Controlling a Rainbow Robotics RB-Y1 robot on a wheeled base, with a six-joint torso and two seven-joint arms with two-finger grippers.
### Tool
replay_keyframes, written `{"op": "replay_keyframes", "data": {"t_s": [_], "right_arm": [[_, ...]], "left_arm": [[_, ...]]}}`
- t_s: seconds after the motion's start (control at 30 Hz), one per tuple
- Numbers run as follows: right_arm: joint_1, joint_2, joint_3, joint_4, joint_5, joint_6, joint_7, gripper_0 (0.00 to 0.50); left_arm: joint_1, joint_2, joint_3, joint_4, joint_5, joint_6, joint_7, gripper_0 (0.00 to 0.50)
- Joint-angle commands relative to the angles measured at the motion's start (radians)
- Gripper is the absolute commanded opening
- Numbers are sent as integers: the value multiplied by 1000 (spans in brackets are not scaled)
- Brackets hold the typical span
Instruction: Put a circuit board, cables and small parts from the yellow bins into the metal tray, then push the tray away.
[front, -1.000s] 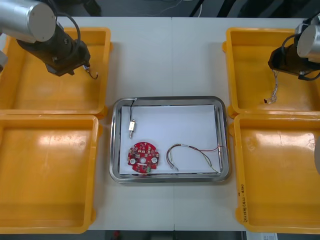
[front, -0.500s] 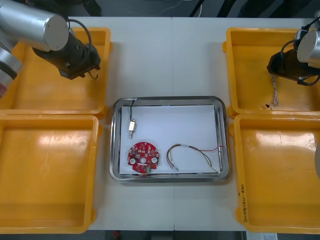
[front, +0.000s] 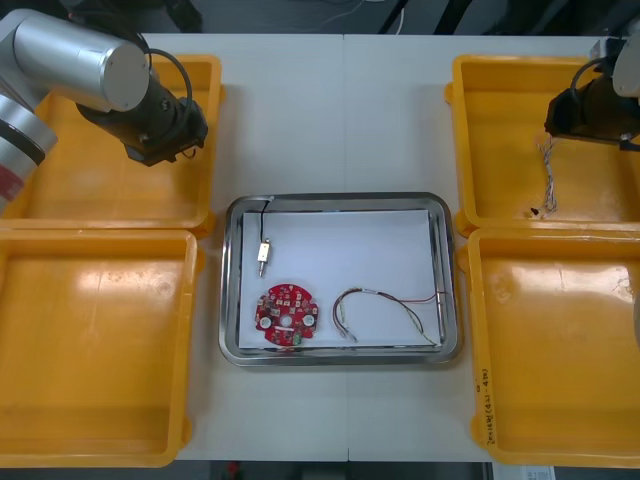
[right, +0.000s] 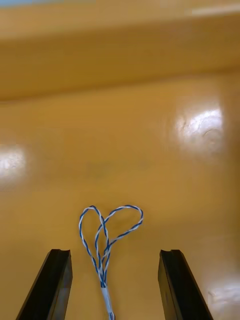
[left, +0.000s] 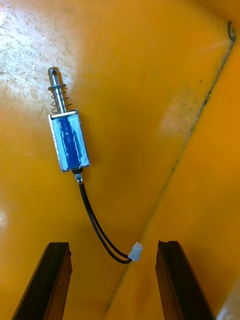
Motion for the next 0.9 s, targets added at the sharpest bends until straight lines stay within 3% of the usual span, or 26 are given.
{"op": "replay_keyframes", "data": {"t_s": [0.03, 0.3, 0.67, 0.7, 0.73, 0.77, 0.8, 0.9], "right_arm": [[-21, -61, -46, -65, -11, 76, 152, 500], [-75, -61, -57, -62, -34, 248, 224, 500], [-201, -61, -53, 146, -31, 250, 250, 500], [-224, -64, -54, 189, -26, 238, 255, 500], [-233, -64, -54, 212, -24, 230, 258, 500], [-241, -68, -54, 238, -26, 216, 264, 500], [-245, -70, -53, 255, -26, 204, 269, 500], [-247, -71, -51, 291, -21, 165, 329, 500]], "left_arm": [[-45, -14, -10, 7, -7, -14, -35, 500], [-43, -14, -18, 22, -7, -25, -47, 500], [-43, -16, -47, 24, -5, -48, -45, 500], [-42, -14, -47, 25, -5, -48, -45, 461], [-42, -14, -47, 25, -5, -48, -47, 347], [-42, -14, -47, 25, -5, -48, -47, 128], [-42, -14, -44, 25, -3, -48, -47, 6], [-42, -14, -44, 25, -3, -48, -47, 0]]}}
